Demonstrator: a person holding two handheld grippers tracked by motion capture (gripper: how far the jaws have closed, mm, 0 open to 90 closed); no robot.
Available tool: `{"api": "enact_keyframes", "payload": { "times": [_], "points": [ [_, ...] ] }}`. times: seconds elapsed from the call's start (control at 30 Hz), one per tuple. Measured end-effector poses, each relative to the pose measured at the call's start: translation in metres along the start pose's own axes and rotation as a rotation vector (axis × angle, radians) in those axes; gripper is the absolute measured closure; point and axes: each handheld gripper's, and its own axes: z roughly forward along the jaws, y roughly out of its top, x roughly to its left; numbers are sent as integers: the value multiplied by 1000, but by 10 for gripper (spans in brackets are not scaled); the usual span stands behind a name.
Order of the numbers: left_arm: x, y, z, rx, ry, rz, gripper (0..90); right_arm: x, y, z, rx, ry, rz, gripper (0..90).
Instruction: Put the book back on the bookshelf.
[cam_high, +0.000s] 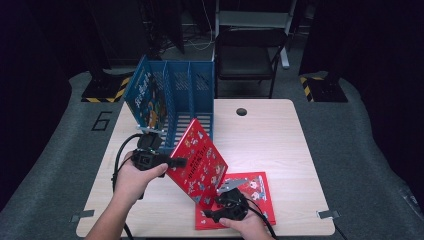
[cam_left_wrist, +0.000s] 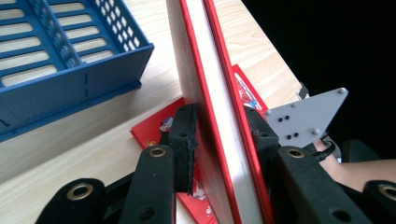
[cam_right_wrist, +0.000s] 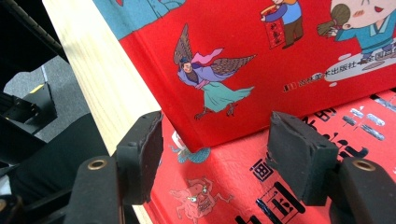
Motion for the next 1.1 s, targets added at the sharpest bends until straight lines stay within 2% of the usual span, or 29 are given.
{"api": "enact_keyframes", "payload": {
  "times": [0.07,0.1,0.13,0.27,0.43,0.63,0.93,1.03,1.1],
  "points": [
    [-2,0,0,2,5,0,696,1,0,0,0,1,7,358],
    [-5,1,1,4,11,10,695,0,-1,0,-9,-8,-6,361],
    [-6,2,1,-1,18,12,695,1,-1,0,-9,3,8,361],
    [-10,2,1,5,24,14,694,-1,-2,0,-15,-6,-9,363],
    [-16,1,-1,6,27,34,686,1,-3,0,-16,6,12,362],
    [-24,-3,-5,12,37,50,683,1,-4,0,-28,2,9,361],
    [-26,-5,-11,22,64,55,696,0,-5,0,-39,4,7,361],
    [-27,-4,-11,30,86,56,709,0,-6,0,-41,-9,-9,362],
    [-27,-4,-12,34,91,58,719,1,-6,0,-49,0,0,364]
  ]
}}
